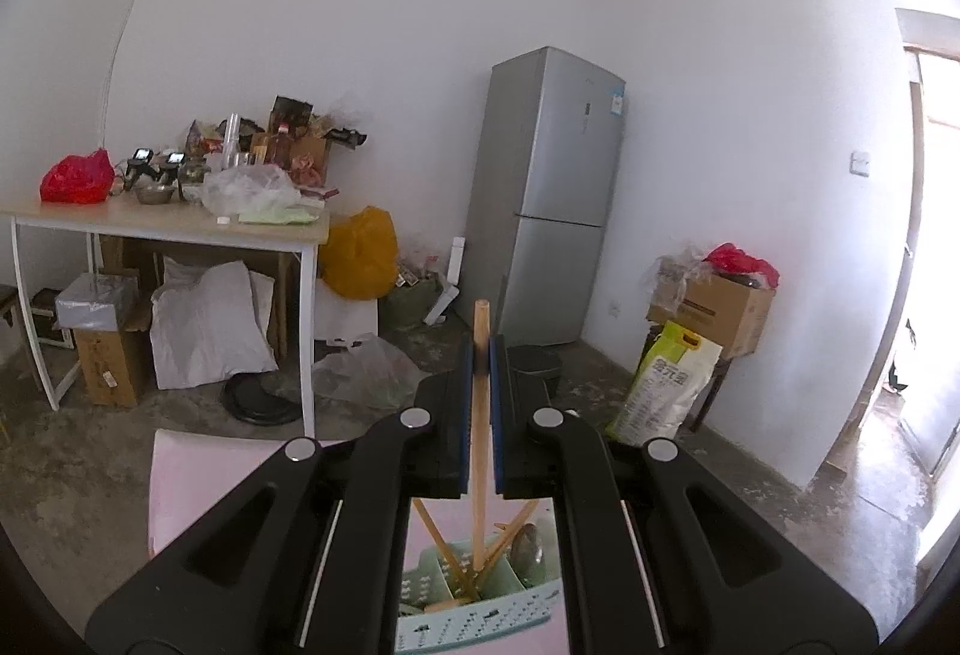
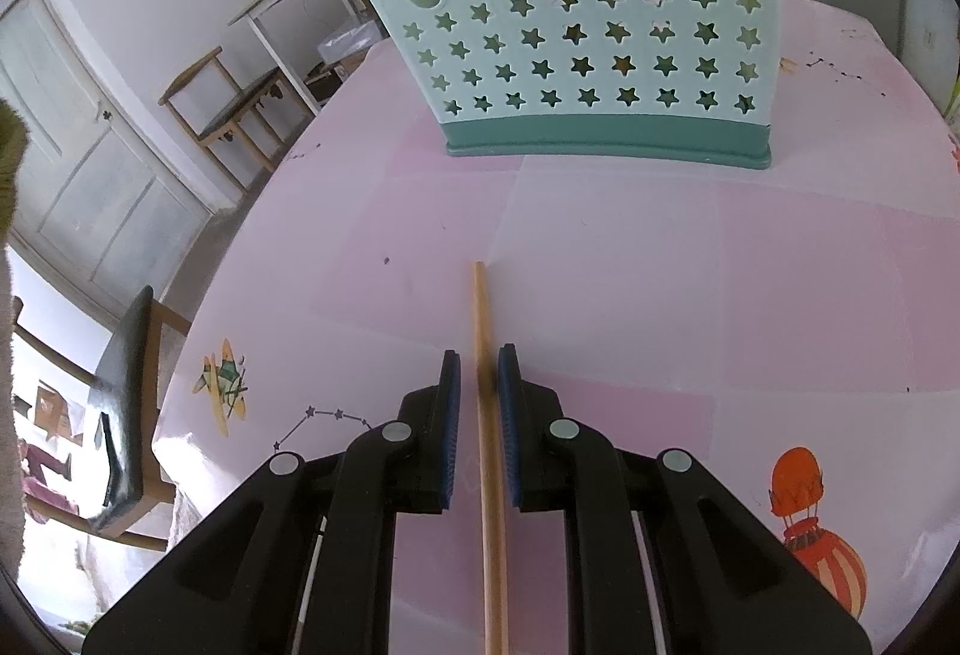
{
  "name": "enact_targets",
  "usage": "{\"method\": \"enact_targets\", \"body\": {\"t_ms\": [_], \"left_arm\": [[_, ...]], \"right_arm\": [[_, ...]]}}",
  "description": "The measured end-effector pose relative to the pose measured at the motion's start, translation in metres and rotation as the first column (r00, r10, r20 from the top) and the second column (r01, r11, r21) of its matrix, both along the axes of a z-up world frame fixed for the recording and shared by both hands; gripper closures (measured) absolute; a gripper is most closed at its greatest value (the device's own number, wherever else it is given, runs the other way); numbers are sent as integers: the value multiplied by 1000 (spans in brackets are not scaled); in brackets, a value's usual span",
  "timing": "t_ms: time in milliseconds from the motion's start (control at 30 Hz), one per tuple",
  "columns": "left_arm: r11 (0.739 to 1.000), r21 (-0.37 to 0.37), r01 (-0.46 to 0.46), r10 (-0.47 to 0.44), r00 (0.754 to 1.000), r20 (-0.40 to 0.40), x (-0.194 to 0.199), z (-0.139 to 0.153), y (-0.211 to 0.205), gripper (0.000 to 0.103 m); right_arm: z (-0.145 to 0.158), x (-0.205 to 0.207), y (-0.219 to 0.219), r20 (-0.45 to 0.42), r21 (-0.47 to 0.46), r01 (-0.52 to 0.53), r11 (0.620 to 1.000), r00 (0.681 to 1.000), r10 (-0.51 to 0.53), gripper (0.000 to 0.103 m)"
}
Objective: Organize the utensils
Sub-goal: 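Lower the left gripper's chopstick into the holder and open the left gripper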
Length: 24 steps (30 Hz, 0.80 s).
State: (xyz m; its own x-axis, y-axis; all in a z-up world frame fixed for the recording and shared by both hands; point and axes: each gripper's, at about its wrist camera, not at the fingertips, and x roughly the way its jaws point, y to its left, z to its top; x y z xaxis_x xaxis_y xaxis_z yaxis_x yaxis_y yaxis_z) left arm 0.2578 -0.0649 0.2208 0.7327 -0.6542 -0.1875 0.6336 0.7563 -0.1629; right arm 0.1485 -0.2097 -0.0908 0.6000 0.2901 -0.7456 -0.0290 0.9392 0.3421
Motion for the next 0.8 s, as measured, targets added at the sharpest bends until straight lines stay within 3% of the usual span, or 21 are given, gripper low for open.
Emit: {"method": "enact_targets", "body": {"t_ms": [167, 367, 433, 633, 800], "left_arm": [[1000, -24, -1, -1, 997, -81, 28, -27, -7, 99], [997, -53, 51, -61, 975, -215, 50, -69, -5, 96], [997, -56, 58, -69, 973, -220, 45, -78, 2, 83], [998, -56, 37, -48, 977, -206, 16, -88, 32, 70], [999, 30, -43, 48, 975, -217, -13, -107, 64, 55]], "right_arm": [[1, 1, 0, -3, 10, -2, 1000, 1000, 2, 90], [2, 1, 0, -3, 12, -4, 1000, 1000, 4, 90], [2, 1, 0, -3, 12, -2, 1000, 1000, 2, 90], [2, 2, 2, -9, 8, 1, 1000, 1000, -1, 90], [3, 4, 5, -15, -8, -8, 1000, 1000, 8, 90]]}}
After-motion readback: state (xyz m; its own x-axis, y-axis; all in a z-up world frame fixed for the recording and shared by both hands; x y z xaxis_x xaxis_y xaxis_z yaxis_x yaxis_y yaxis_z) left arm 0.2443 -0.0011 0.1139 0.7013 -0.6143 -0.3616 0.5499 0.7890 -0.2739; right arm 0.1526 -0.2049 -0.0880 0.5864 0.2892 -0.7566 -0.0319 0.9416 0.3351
